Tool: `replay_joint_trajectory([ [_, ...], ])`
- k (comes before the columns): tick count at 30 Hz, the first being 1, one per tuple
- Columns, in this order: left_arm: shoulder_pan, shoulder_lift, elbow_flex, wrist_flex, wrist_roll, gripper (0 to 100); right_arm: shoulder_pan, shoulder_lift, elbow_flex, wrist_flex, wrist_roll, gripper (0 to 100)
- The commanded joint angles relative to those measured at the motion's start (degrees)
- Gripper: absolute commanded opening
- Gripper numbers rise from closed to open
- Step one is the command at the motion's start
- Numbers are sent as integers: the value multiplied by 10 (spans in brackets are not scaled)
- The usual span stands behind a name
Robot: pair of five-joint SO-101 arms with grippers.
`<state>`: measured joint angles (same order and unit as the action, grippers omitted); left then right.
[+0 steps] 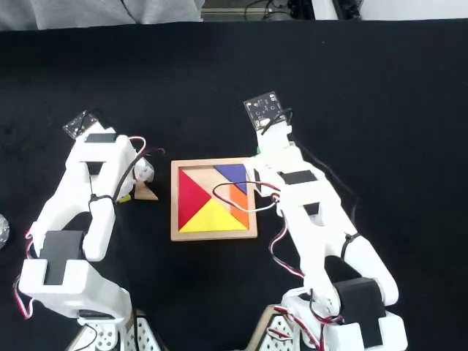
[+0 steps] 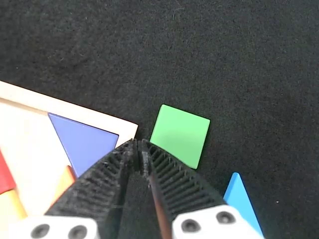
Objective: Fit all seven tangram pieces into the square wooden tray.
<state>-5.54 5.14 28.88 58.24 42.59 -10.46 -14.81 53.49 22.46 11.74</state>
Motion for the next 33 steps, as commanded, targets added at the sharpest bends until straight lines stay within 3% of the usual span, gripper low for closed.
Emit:
replay_joint_trajectory([
  [1,2,-6,0,-18,-3,213,5,-27,-2,-11,-5,11],
  [25,26,-4,21,-35,33,213,-6,-27,-1,-9,-5,11],
  [33,20,77,-26,-18,33,213,-6,-27,-1,-9,-5,11],
])
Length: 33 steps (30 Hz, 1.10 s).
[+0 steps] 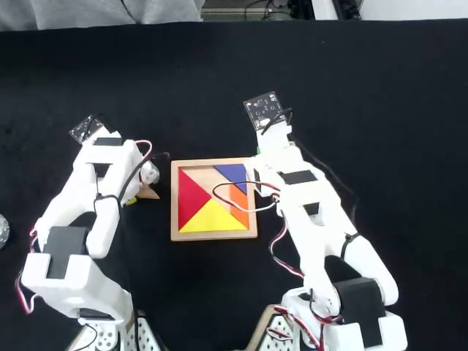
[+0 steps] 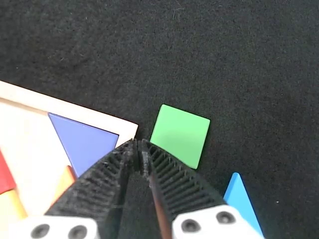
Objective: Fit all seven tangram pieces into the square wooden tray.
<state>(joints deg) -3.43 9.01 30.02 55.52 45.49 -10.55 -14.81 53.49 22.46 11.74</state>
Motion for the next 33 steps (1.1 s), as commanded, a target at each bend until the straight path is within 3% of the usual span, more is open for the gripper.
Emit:
replay_joint_trajectory([
  [1,-3,47,-50,23,4,213,-5,-27,-1,-9,-5,11],
  [8,-5,69,-80,58,4,207,-5,-27,-1,-9,-5,11],
  [14,-1,69,-84,62,-26,77,-5,-27,-1,-9,-5,11],
  [23,1,-10,-85,101,-36,73,-2,-28,-1,-9,-5,11],
  [25,19,-76,-91,132,-49,75,8,-30,-1,-9,-5,11],
  [29,115,-201,-91,156,-159,76,40,-32,-6,-11,-10,11],
  [33,208,-226,-95,155,-220,76,57,-32,-7,-12,-11,11],
])
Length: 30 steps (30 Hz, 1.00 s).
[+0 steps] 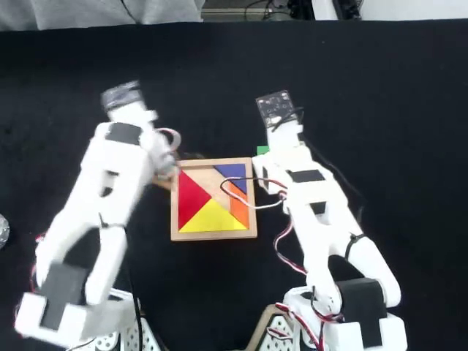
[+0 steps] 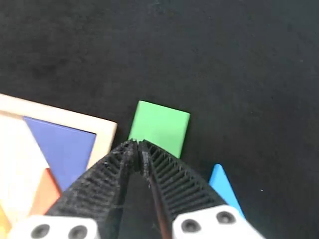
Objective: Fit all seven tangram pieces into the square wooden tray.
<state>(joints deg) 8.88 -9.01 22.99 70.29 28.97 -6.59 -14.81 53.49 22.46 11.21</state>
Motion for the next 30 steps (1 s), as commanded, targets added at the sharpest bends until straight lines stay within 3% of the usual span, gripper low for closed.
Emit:
replay_joint_trajectory([
  [1,99,-38,-30,6,-57,76,18,-32,-7,-12,-5,11],
  [5,149,36,-66,7,-90,77,31,-33,-7,-13,-14,11],
  [9,209,130,-111,-8,-151,73,72,-33,-20,-12,-70,11],
  [17,180,229,-179,-17,-99,73,91,-33,-21,-12,-82,11],
  [22,185,238,-182,-19,-36,73,91,-44,-18,-12,-82,11],
  [30,182,239,-176,-46,-2,73,94,-49,-16,-11,-84,11],
])
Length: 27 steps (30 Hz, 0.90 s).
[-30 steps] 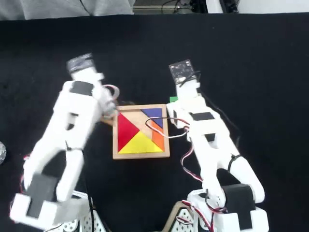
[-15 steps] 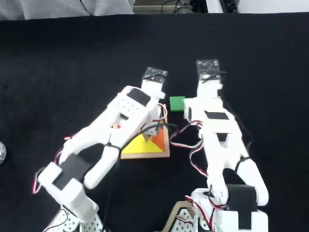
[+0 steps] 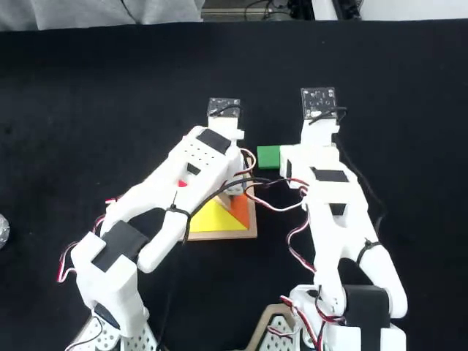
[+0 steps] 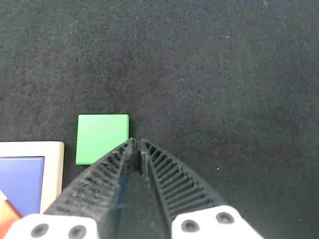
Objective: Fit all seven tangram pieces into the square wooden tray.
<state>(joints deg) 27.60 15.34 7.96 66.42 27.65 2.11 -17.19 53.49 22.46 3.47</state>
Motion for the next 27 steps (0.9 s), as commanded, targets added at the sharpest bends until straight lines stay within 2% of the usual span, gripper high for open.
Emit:
replay_joint_trajectory([
  [1,-5,-4,-26,-7,11,73,7,-25,-16,-11,-7,11],
  [11,-20,-4,22,-59,9,77,5,-25,-16,-11,-6,11],
  [18,-19,-5,28,-55,12,199,5,-25,-16,-11,-4,11],
  [27,-17,-11,27,-33,12,202,5,-24,-16,-11,-4,11],
])
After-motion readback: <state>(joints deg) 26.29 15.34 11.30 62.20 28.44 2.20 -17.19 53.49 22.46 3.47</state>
